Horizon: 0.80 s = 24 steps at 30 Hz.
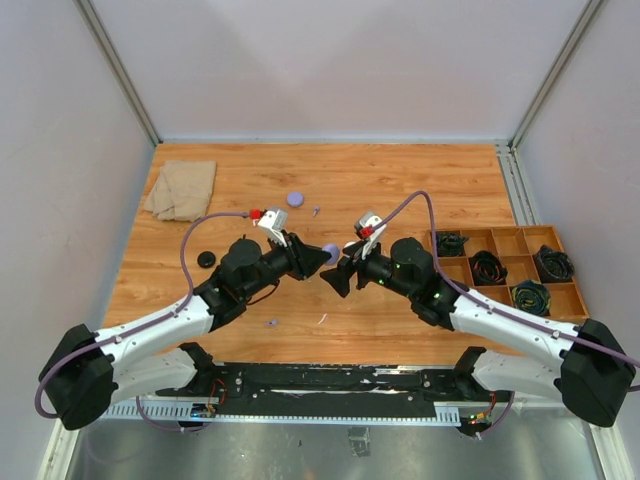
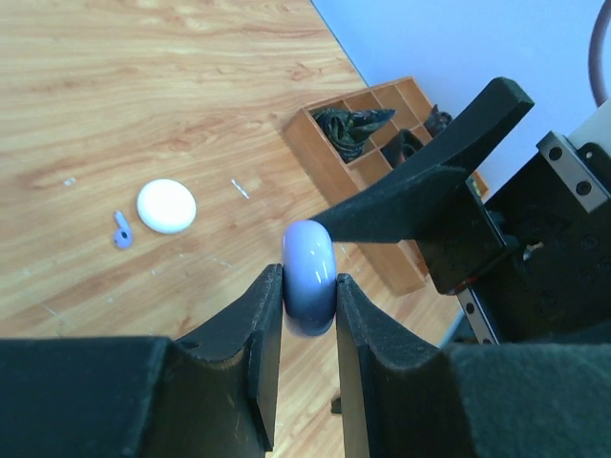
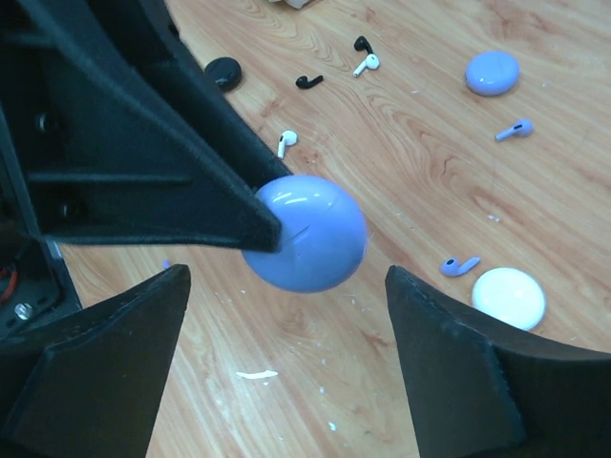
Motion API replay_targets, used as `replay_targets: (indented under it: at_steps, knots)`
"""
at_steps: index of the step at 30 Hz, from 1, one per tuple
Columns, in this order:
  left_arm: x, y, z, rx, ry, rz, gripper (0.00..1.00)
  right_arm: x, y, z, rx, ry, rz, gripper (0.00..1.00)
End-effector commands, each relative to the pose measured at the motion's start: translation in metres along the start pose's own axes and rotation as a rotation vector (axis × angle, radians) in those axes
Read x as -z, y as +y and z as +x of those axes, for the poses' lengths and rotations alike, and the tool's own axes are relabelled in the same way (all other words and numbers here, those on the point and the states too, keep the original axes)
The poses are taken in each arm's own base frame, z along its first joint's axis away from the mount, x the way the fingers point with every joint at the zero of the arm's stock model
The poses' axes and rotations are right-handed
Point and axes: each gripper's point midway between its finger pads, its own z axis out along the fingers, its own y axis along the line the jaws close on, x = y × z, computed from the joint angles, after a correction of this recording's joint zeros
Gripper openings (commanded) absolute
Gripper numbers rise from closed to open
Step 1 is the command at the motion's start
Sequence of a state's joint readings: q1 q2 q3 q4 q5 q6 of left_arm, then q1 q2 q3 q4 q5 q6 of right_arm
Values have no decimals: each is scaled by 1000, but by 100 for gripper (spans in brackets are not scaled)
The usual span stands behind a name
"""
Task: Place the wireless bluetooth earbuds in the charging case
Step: Pick up the charging case at the center of the board.
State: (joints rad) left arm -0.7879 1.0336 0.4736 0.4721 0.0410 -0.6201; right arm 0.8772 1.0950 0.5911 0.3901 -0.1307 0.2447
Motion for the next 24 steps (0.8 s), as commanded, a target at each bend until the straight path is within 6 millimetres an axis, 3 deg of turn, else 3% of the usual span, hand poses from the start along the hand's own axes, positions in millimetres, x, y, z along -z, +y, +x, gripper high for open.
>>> replay_targets:
  at_steps: [1,6,15,24]
  knots:
    - [3,-6,-16,-153,29,-19,4,7,14,-14,129,2,-86,89]
    - [10,-12,-21,-269,84,-12,1,15,13,-15,205,11,-112,99]
    - [22,-29,-30,-421,191,37,0,28,19,-20,280,8,-254,99]
    - [25,-40,-38,-504,245,73,0,37,17,-29,316,-7,-268,99]
